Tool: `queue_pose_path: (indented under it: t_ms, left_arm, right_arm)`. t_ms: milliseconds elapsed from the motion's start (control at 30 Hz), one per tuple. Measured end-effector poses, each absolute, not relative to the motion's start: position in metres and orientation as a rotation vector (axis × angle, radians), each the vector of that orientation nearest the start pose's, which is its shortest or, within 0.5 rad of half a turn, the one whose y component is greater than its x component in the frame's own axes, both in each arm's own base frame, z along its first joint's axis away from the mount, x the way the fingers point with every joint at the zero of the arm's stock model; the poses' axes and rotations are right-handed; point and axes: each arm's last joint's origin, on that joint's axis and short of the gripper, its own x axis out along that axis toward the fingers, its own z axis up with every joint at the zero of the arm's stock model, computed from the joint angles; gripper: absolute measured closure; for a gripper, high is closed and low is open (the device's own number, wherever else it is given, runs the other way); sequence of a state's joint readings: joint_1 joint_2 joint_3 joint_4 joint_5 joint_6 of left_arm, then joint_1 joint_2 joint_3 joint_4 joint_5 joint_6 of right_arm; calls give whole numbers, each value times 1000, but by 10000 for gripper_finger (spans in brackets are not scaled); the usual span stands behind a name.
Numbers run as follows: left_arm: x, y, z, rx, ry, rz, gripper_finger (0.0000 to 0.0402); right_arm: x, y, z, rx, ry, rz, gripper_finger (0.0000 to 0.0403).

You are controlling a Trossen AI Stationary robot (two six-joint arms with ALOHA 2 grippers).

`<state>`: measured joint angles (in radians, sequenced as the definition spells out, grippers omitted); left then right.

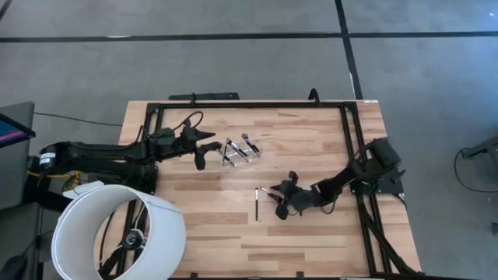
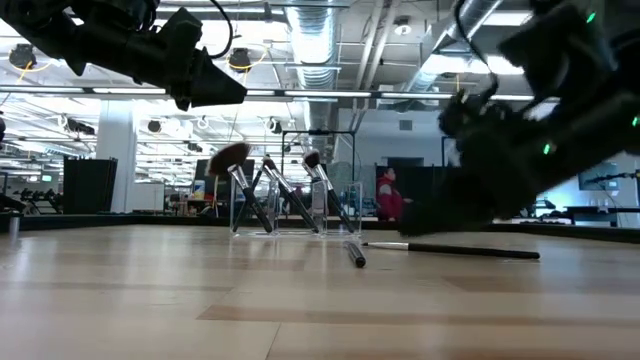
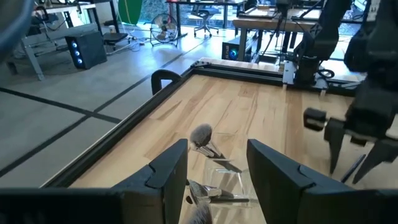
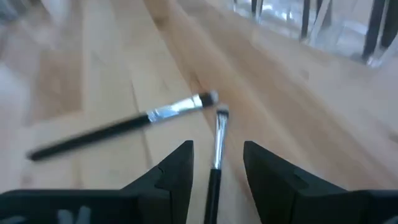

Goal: Put items in baskets/containers
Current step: Put the black eyeshadow brush into the transparent organizer

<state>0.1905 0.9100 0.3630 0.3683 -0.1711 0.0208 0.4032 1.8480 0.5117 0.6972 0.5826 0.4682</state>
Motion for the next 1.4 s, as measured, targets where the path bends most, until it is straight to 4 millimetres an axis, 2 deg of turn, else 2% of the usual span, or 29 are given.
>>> queue_pose_path:
  t_ms: [167, 333, 433, 567, 633, 700, 800, 900, 1033, 1200, 1300, 1400]
  left_arm:
    - [189, 41, 219, 19, 183, 359, 238]
    - [189, 41, 219, 19, 183, 358, 238]
    - [189, 41, 219, 19, 183, 358, 238]
    - [189, 41, 219, 19, 183, 359, 238]
    - [189, 41, 219, 19, 183, 359, 238]
    - [189, 41, 219, 19, 183, 359, 238]
    - [189, 41, 219, 19, 183, 358, 238]
    - [189, 41, 219, 19, 184, 359, 238]
    - [189, 41, 219, 19, 185, 359, 238]
    - [189, 41, 219, 19, 184, 358, 238]
    - [189, 41, 219, 19, 184, 358, 238]
    - [189, 41, 219, 19, 184, 358, 238]
  right_arm:
    - [279, 101, 58, 115, 518, -363, 270]
    - [281, 101, 40, 115, 508, -443, 285]
    - [281, 101, 37, 113, 513, -451, 316]
    - [281, 99, 39, 110, 519, -444, 379]
    - [281, 99, 42, 93, 530, -426, 392]
    - [282, 97, 46, 98, 535, -416, 386]
    - [285, 89, 61, 120, 536, -394, 383]
    - [289, 75, 86, 109, 480, -420, 394]
    - [296, 56, 138, 67, 258, -534, 389]
    - [301, 36, 192, -74, -63, -523, 389]
    - [306, 21, 198, -154, -200, -416, 397]
    - [312, 1, 187, -156, -296, -355, 390]
